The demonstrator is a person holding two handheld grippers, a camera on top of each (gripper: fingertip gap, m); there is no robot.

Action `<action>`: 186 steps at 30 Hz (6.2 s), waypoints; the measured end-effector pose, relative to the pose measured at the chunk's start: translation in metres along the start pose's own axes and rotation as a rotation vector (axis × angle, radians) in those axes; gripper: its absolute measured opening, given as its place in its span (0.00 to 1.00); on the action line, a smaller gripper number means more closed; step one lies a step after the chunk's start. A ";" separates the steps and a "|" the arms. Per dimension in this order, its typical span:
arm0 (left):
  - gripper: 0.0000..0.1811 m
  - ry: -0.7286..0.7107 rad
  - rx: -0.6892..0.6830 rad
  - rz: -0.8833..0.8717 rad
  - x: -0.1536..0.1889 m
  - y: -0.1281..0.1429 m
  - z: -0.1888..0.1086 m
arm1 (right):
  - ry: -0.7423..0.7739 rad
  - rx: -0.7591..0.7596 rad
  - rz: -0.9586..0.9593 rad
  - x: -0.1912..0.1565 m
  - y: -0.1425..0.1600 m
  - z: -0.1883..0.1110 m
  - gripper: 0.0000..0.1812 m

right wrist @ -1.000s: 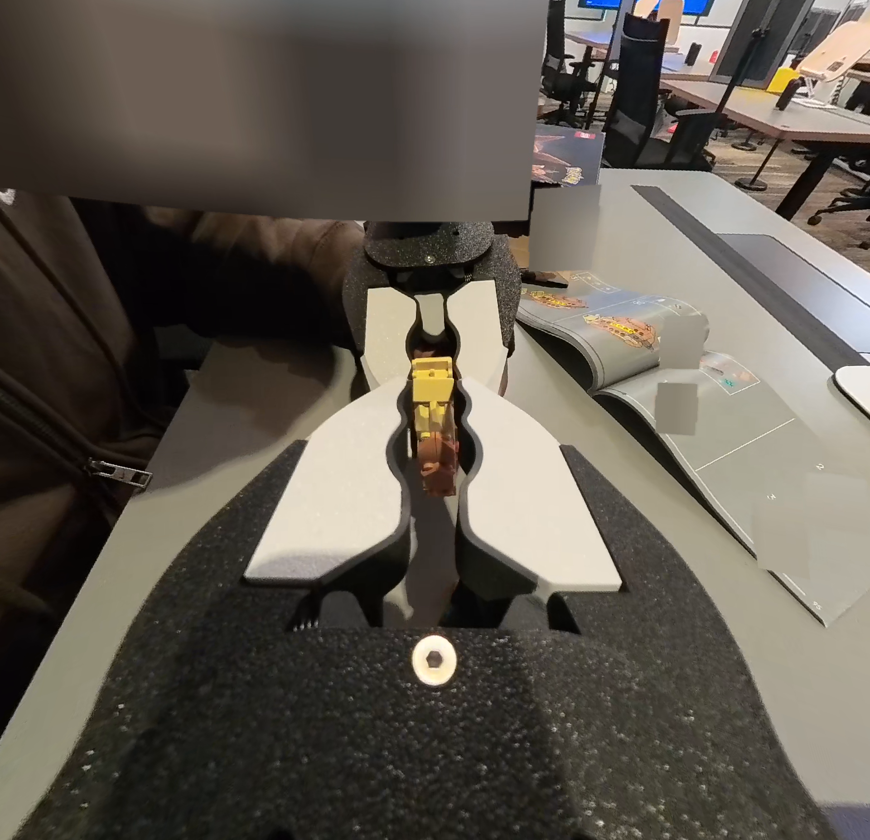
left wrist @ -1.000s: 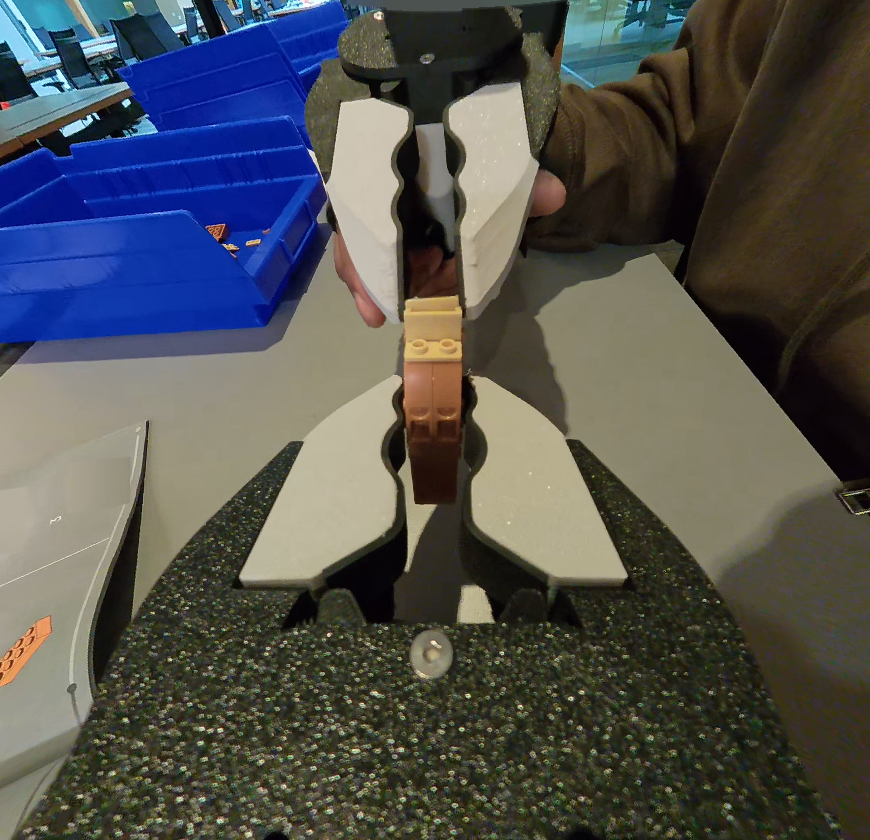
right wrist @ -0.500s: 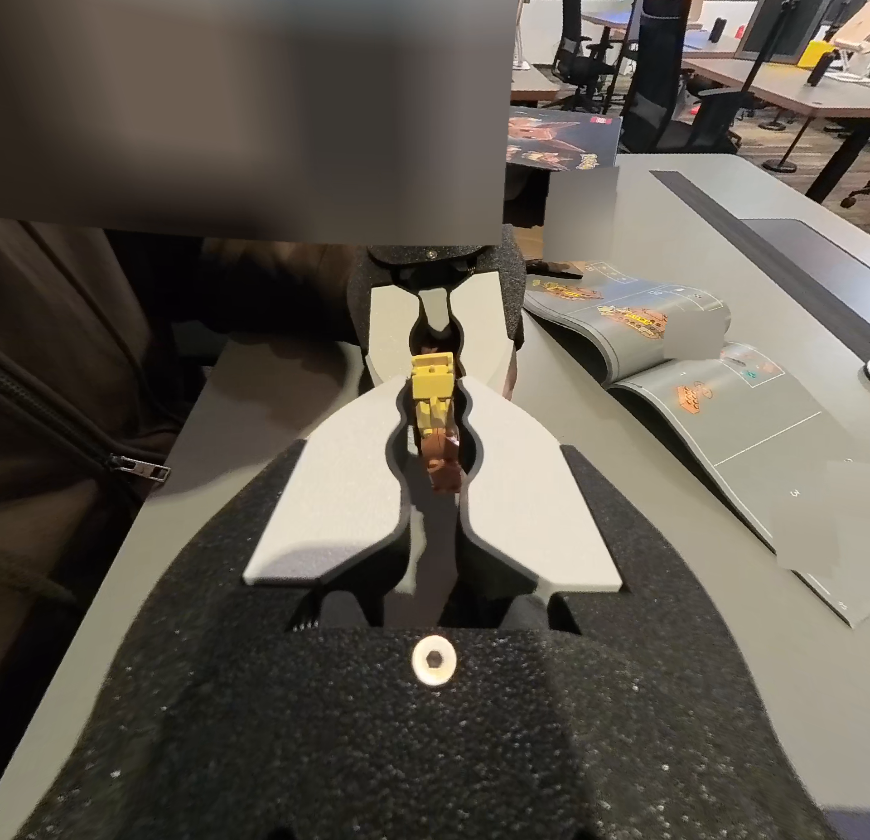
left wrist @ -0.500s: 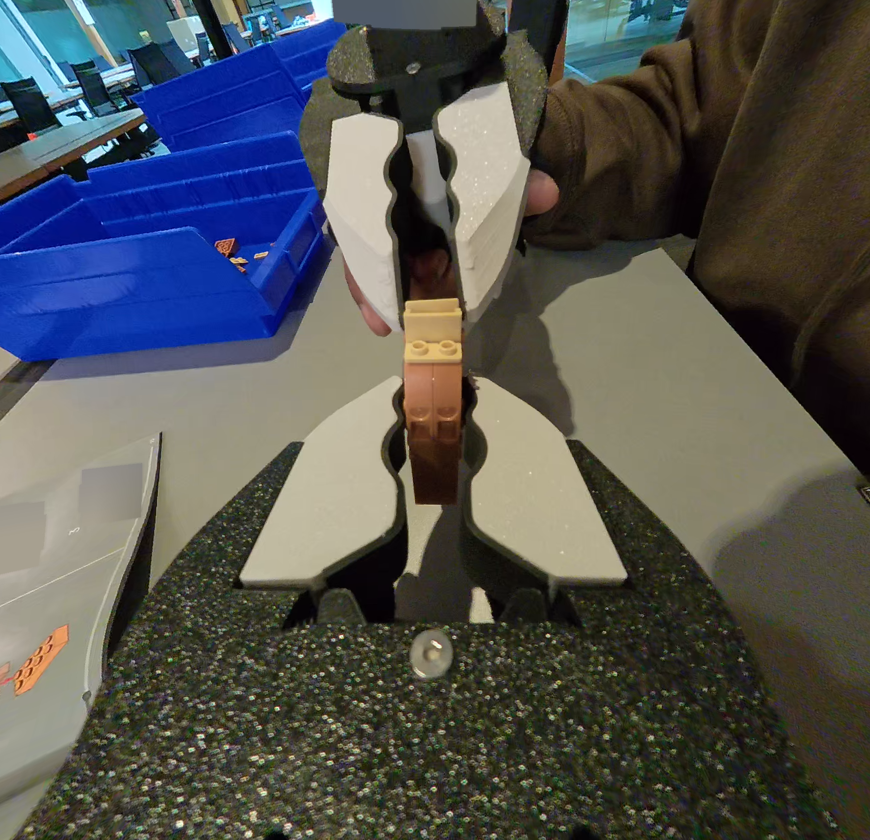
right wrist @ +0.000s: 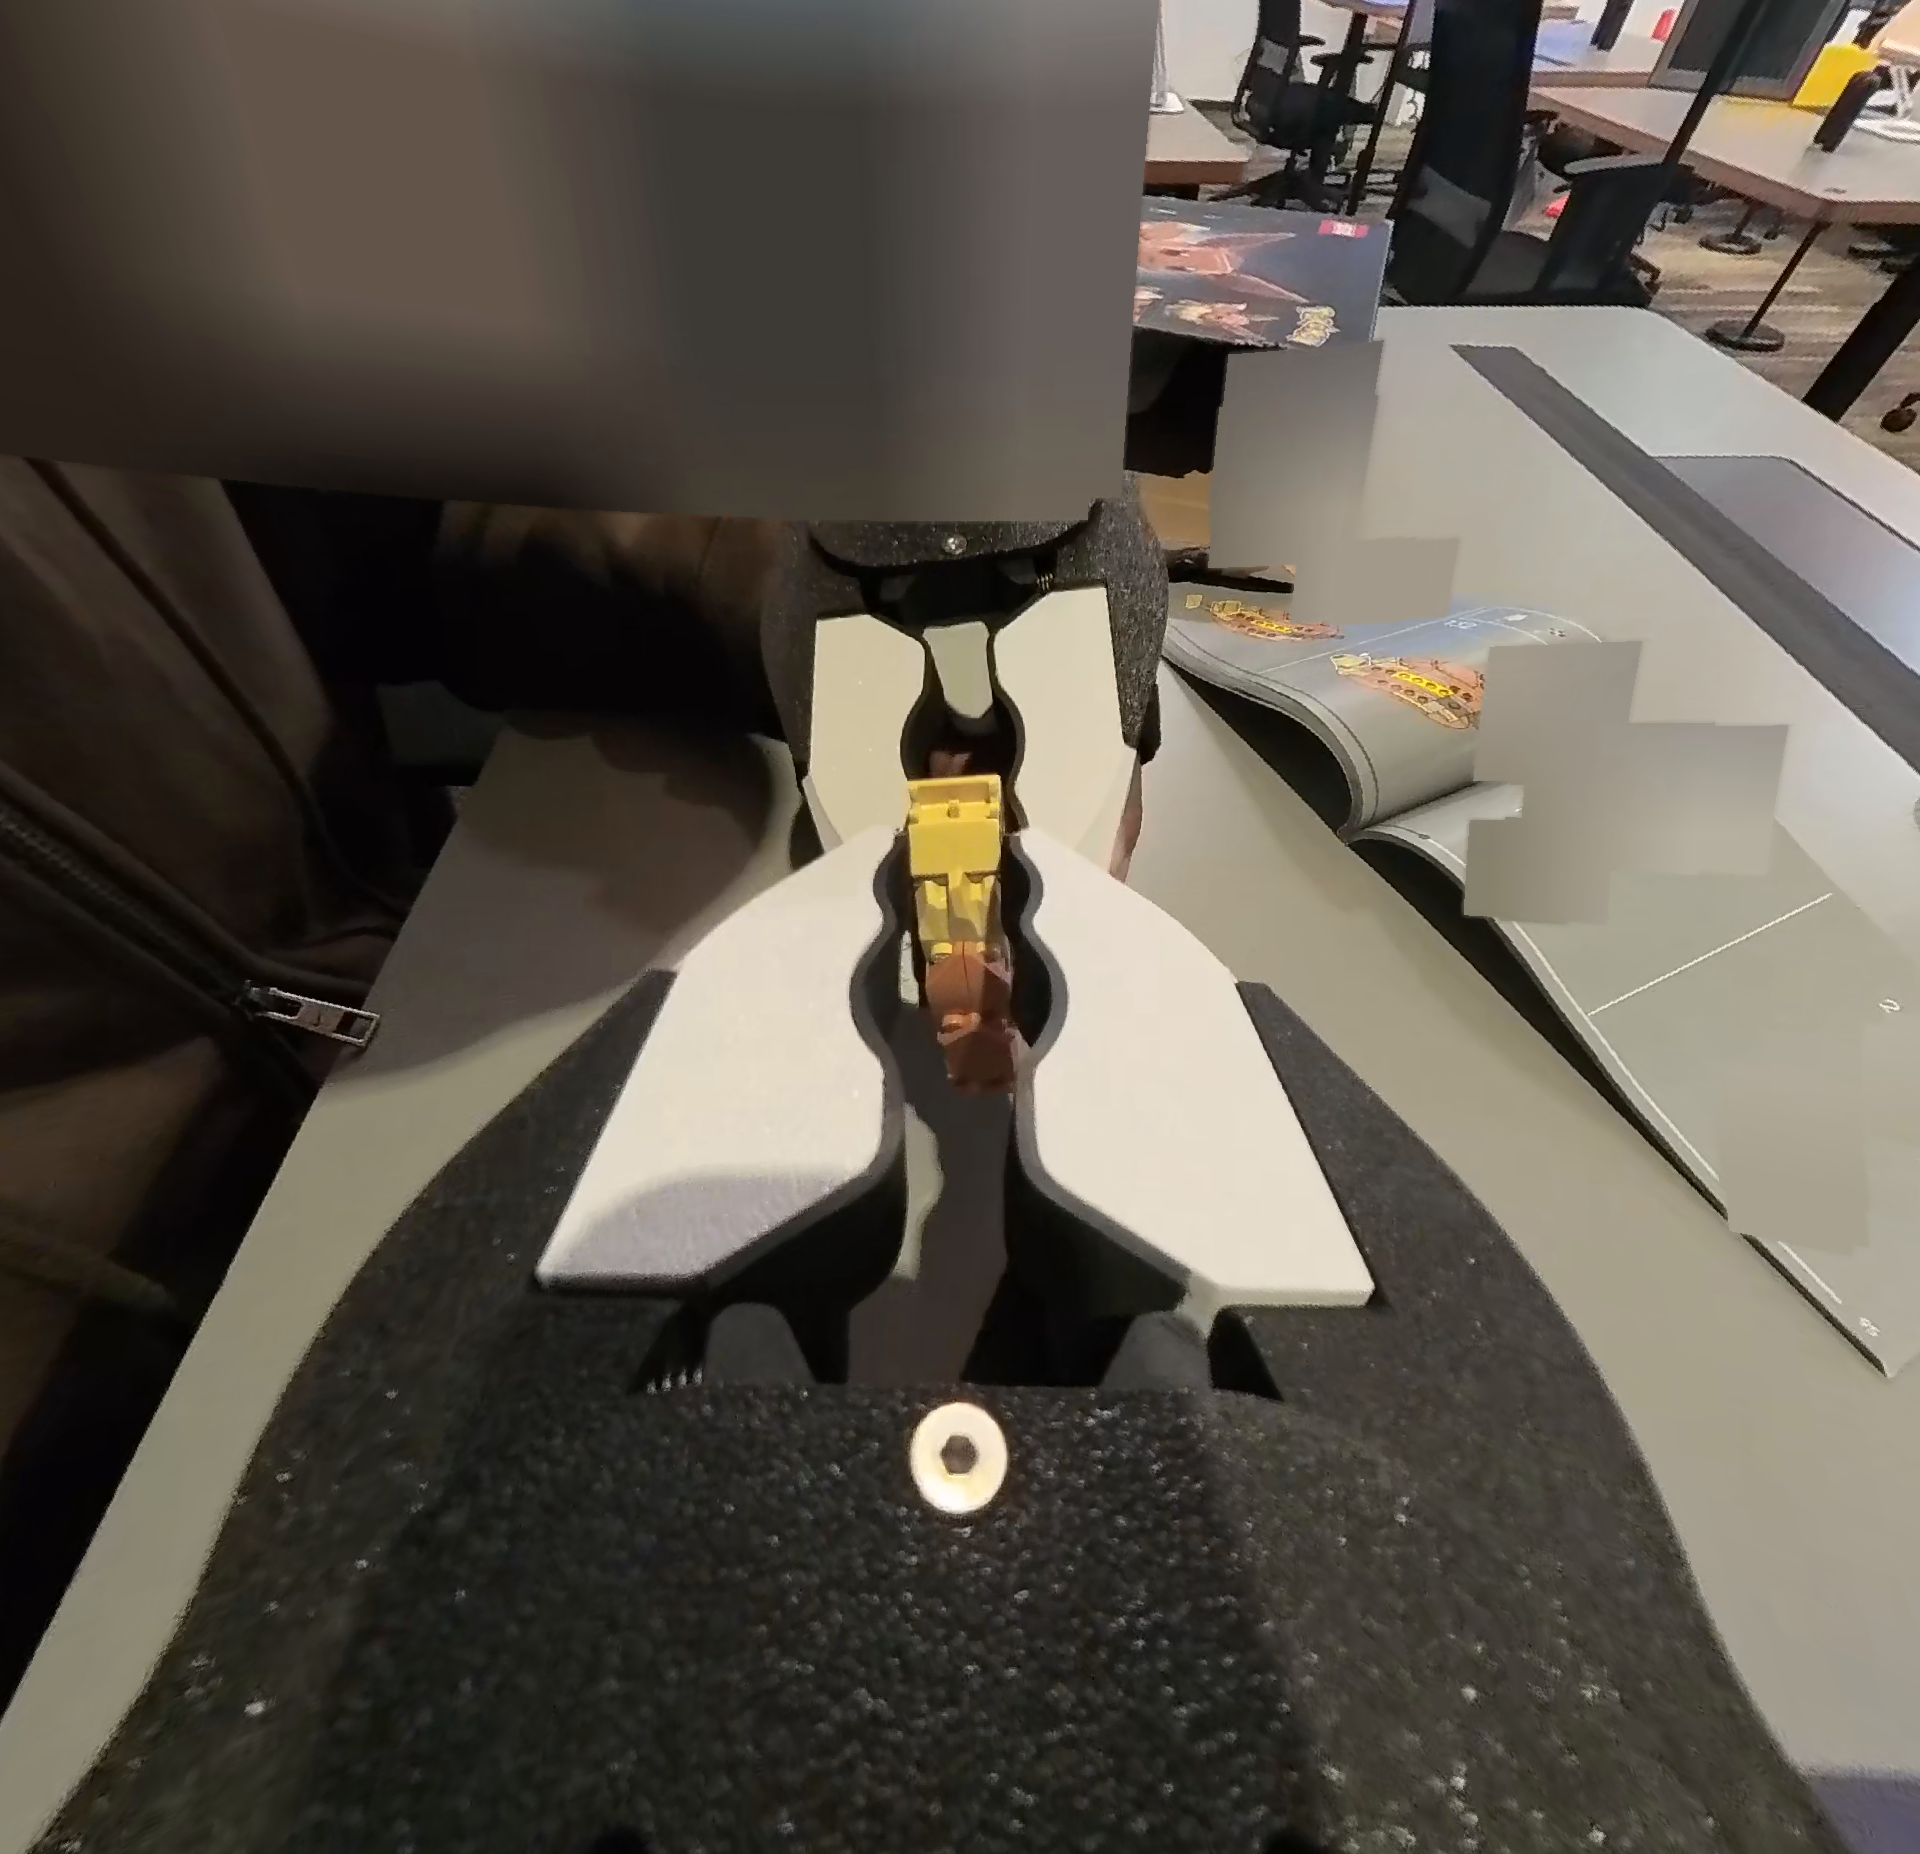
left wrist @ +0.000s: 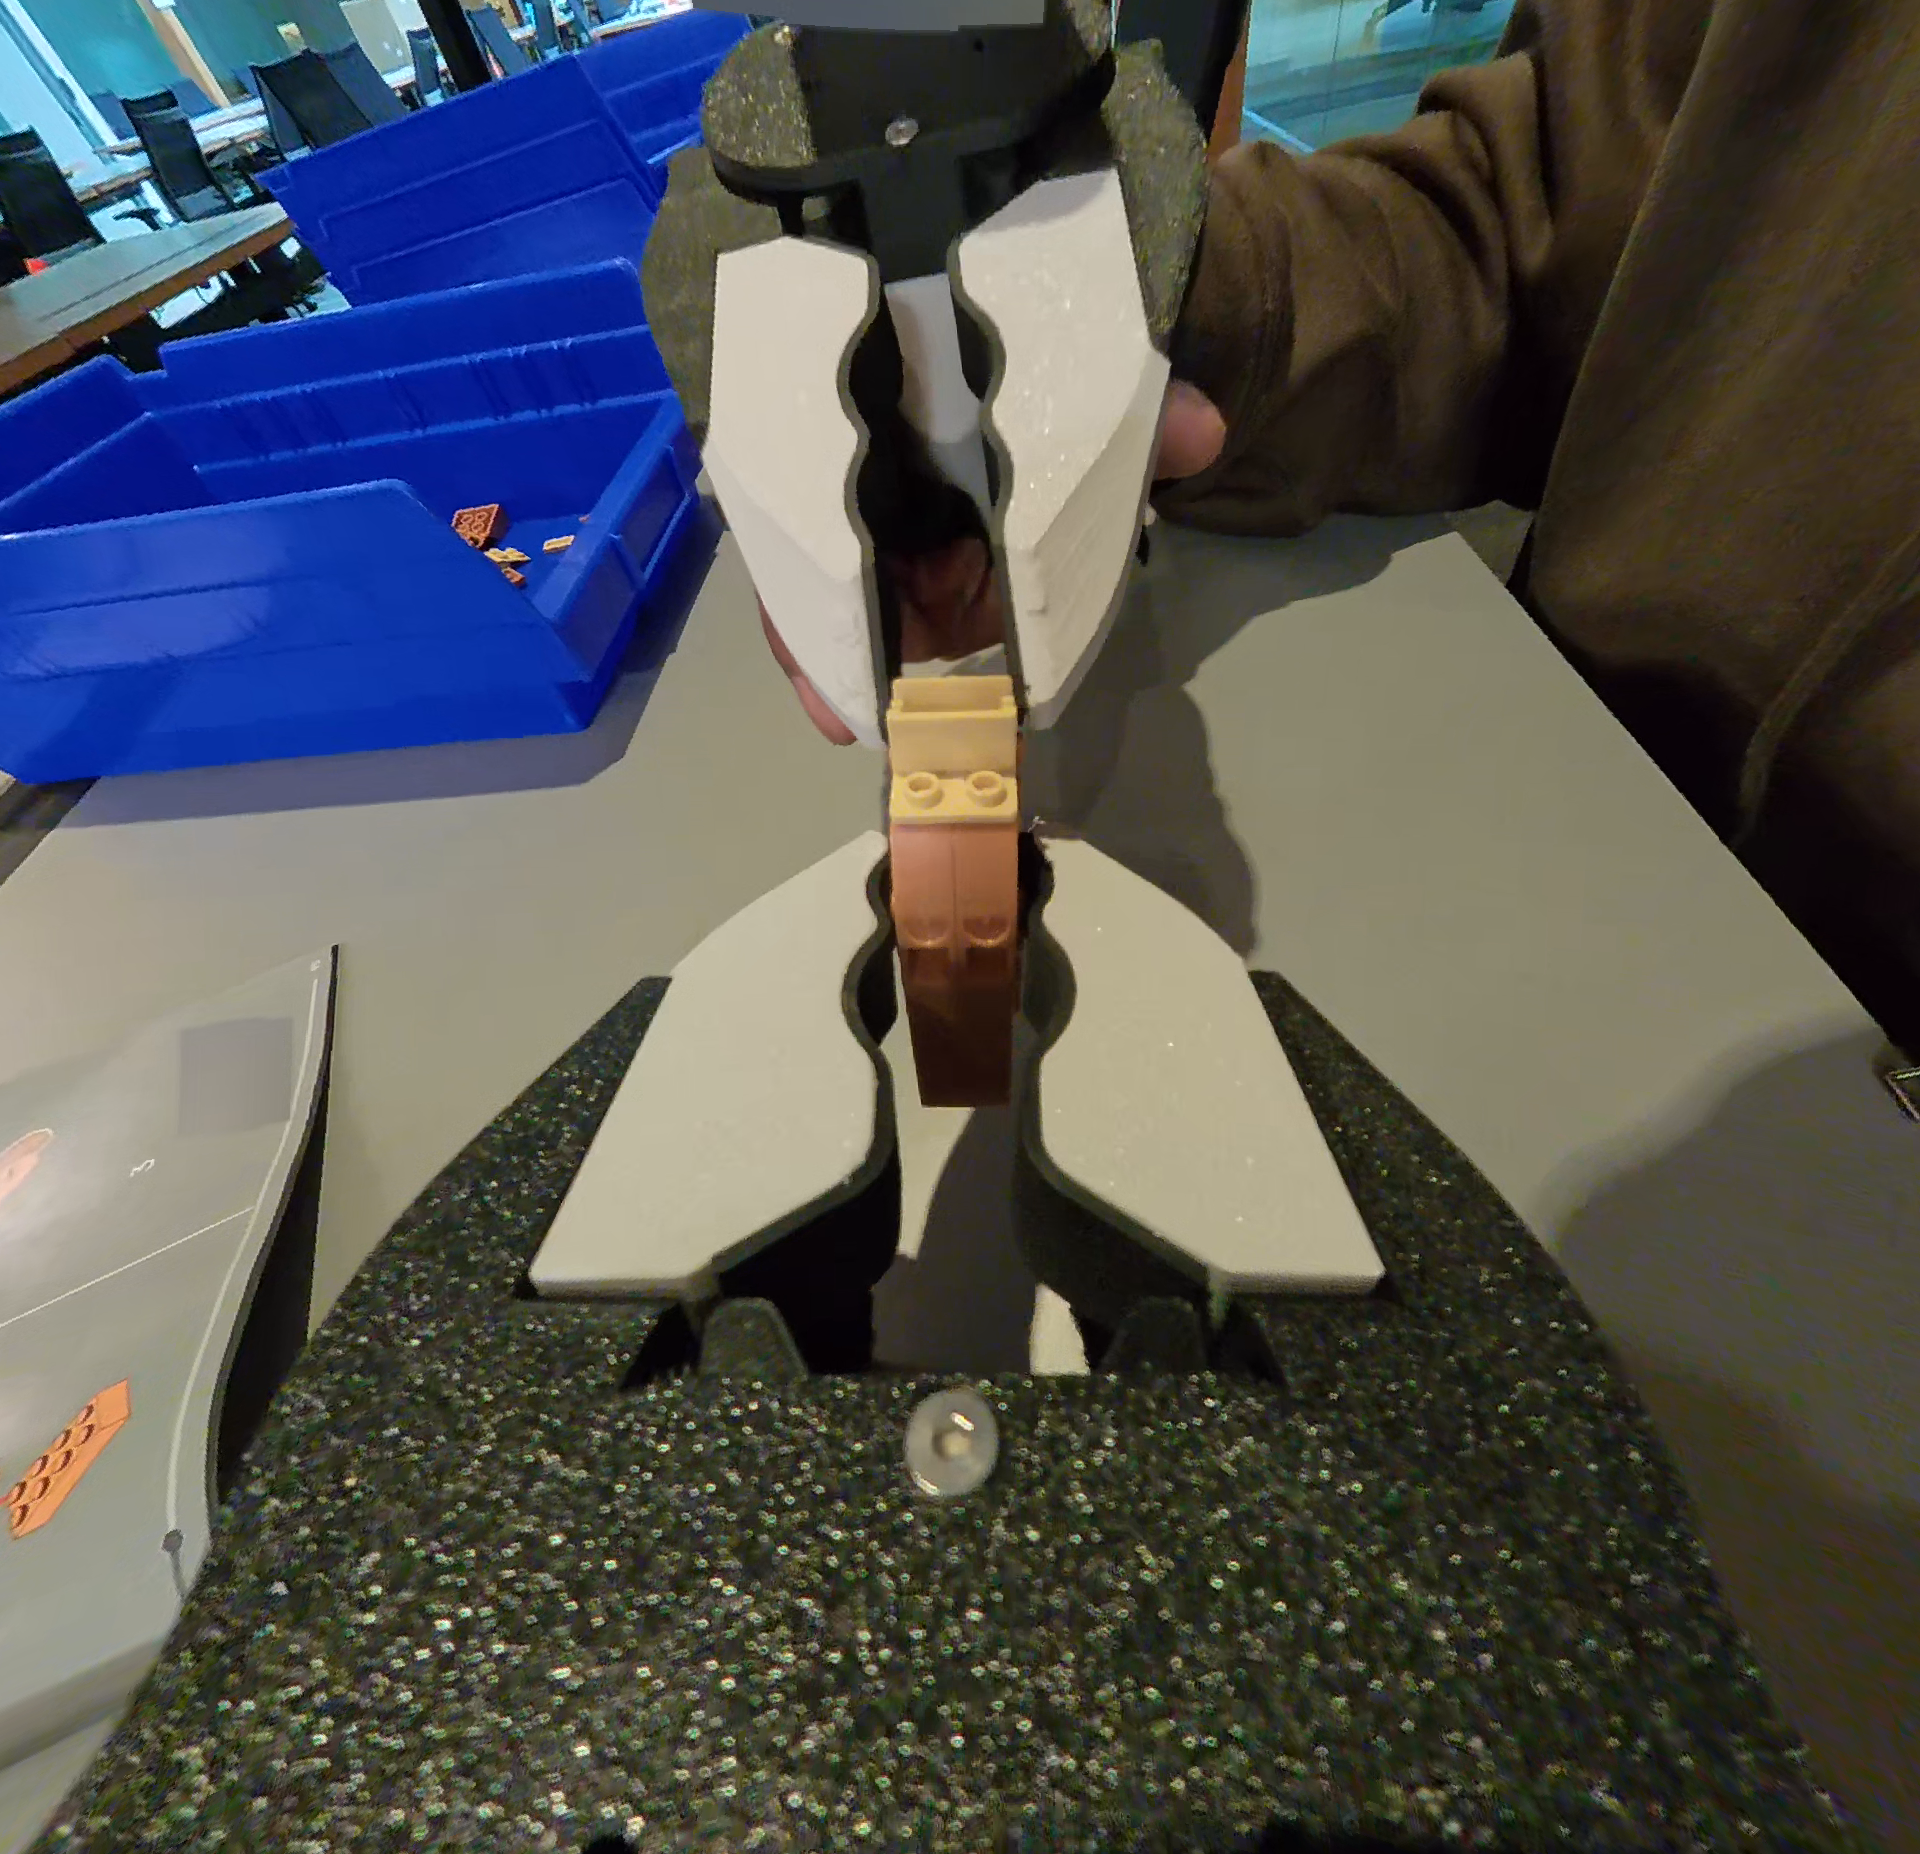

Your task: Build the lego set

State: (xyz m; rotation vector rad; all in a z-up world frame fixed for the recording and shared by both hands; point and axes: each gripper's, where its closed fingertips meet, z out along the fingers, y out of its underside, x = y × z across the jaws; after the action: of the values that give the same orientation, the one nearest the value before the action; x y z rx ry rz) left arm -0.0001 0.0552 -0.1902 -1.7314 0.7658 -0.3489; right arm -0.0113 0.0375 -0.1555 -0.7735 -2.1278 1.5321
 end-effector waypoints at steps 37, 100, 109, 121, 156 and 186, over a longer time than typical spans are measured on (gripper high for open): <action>0.11 -0.008 -0.037 0.049 0.004 0.001 0.003 | -0.062 0.017 0.060 -0.005 0.002 0.001 0.10; 0.11 0.085 0.050 -0.340 -0.010 0.001 -0.006 | 0.329 0.050 -0.698 0.010 0.003 0.010 0.27; 0.11 0.070 0.019 -0.297 -0.009 0.003 -0.006 | 0.326 0.123 -0.693 0.006 -0.007 0.006 0.26; 0.11 0.085 0.006 -0.288 -0.006 0.005 -0.003 | 0.281 0.077 -0.695 0.002 0.002 0.013 0.25; 0.11 0.124 0.160 -0.306 -0.003 -0.016 -0.009 | 0.286 0.166 -0.635 -0.001 -0.012 0.009 0.25; 0.11 0.120 0.019 -0.368 -0.003 0.001 -0.004 | 0.390 -0.049 -0.971 0.007 0.014 0.020 0.31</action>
State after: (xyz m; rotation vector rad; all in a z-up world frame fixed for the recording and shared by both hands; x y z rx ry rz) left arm -0.0056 0.0541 -0.1892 -1.8447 0.5227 -0.7126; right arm -0.0257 0.0312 -0.1753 0.0153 -1.7964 0.7333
